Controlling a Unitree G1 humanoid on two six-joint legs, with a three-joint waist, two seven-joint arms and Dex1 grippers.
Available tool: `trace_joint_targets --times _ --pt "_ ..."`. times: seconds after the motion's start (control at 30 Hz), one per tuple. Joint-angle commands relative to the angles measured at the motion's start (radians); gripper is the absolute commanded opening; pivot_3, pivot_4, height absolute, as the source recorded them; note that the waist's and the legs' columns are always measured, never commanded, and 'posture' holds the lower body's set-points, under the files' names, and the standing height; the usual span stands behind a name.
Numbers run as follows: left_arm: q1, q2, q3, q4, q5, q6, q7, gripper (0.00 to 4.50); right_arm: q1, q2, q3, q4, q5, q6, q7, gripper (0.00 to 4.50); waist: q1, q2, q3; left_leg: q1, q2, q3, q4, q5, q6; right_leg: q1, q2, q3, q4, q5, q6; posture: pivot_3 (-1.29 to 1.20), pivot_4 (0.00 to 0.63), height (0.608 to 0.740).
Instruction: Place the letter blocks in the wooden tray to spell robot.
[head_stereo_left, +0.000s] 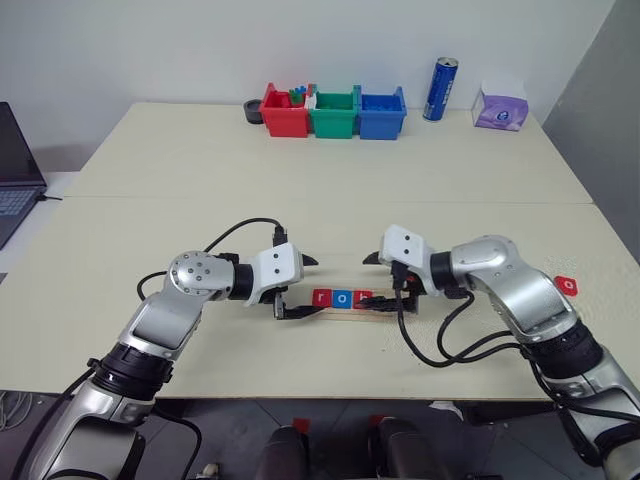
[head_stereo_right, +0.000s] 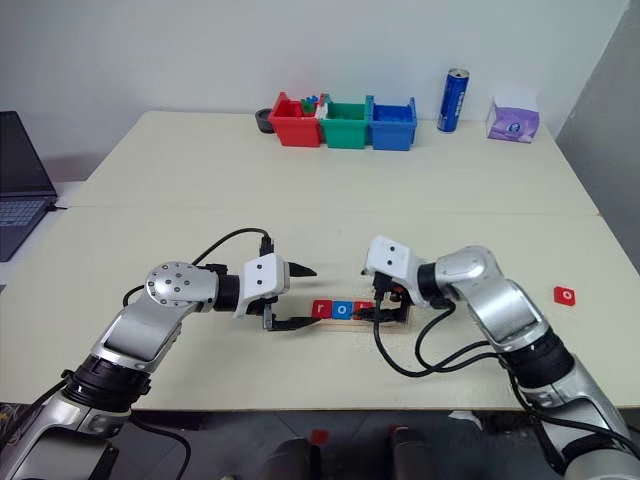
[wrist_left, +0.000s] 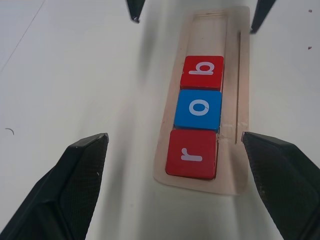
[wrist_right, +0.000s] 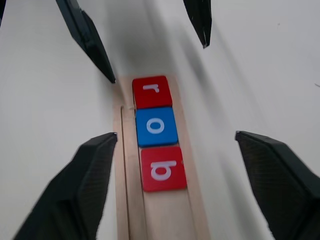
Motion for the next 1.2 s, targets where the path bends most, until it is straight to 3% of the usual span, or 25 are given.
trace_joint_targets --times 0.03,0.27,0.67,1.2 --pt "-0.003 0.002 0.026 -0.029 -0.002 -0.008 0.004 4.5 0.021 -0.039 0.002 -0.032 -0.051 -0.056 -0.025 2.55 0.0 0.0 0.0 0.0 0.0 0.0 0.0 0.0 0.0 0.0 0.0 0.0 0.0 0.0 0.0 0.0 0.15 0.74" --pt "-0.007 -0.002 0.021 -0.03 -0.001 -0.008 0.007 4.5 0.033 -0.048 0.038 -0.012 -0.095 -0.088 -0.026 0.09 -0.003 0.0 0.0 0.0 0.0 0.0 0.0 0.0 0.0 0.0 0.001 0.0 0.0 0.0 0.0 0.0 0.15 0.74" --pt "0.01 0.039 0.047 -0.024 -0.004 -0.016 -0.005 4.5 0.018 -0.062 0.1 0.055 -0.168 -0.139 -0.009 0.03 -0.002 0.0 0.0 0.0 0.0 0.0 0.0 0.0 0.0 0.0 0.0 0.0 0.0 0.0 0.0 0.0 0.15 0.74" --pt "0.026 0.062 0.072 -0.007 -0.005 -0.026 -0.006 4.5 -0.018 0.027 0.128 0.113 -0.206 -0.169 0.012 0.03 -0.002 0.0 0.0 0.001 0.0 0.0 0.0 0.0 0.0 0.0 0.0 0.0 0.0 0.0 0.0 0.0 0.15 0.74"
